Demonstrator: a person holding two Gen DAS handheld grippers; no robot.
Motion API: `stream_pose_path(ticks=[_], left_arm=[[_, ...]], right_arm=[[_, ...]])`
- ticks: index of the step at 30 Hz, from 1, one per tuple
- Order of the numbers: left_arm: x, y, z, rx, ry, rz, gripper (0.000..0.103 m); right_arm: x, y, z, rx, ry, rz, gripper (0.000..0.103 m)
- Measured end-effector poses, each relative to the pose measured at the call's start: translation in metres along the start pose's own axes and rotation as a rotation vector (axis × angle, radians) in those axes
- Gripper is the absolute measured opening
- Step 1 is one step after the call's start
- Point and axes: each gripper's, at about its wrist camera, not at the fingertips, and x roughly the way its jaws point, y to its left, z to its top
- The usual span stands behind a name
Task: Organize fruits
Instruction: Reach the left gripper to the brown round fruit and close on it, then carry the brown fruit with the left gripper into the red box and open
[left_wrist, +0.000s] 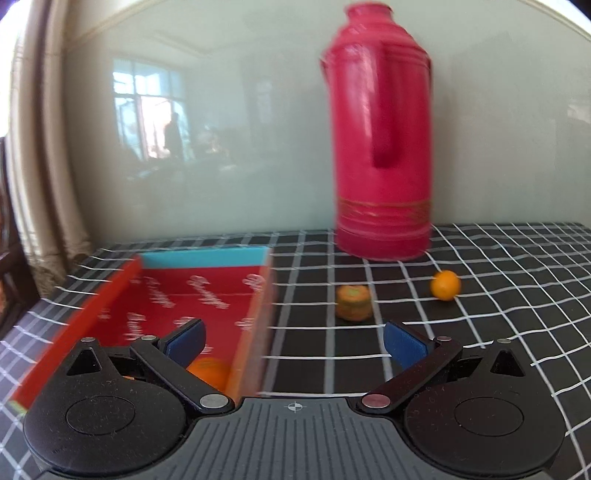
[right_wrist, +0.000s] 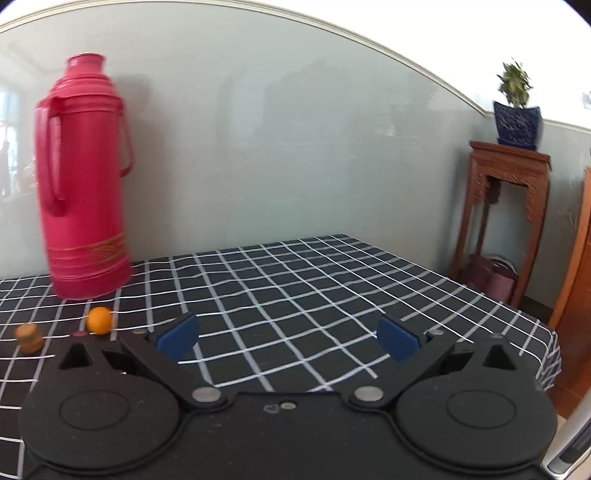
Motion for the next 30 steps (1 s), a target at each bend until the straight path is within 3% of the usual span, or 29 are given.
stream_pose_path(ticks=[3,6,12,17,21,30], left_arm=[[0.015,-0.018,0.006,0.026,0.007,-0.006,0.1],[0.033,-0.03,0.014,0.035,0.046,-0.054,0.084],[0.072,-0.048,0.022,0.048,0.086,-0.033,0.083],[0.1,-0.054,0.022,0.021,0.161,-0.057,0.059],[0.102,-0.057,0.022,0.014,0.159,-0.076,0.037],[0.066,-0.055,0.019,0.044,0.073,-0.096,0.037]], right_arm=[[0.007,-0.011,-0.002,0.001,0.009,-0.018,0.097],[0.011,-0.02,-0.001,0.027,0.021,-0.014,0.097],[0.014,-0.019,0.006,0.056,0.028,0.021,0.097],[0.012,-0.016,0.008,0.052,0.025,0.054,0.097],[0.012,-0.014,0.008,0.051,0.023,0.06,0.097],[0.008,-0.01,0.011,0.054,0.009,0.085,0.097]])
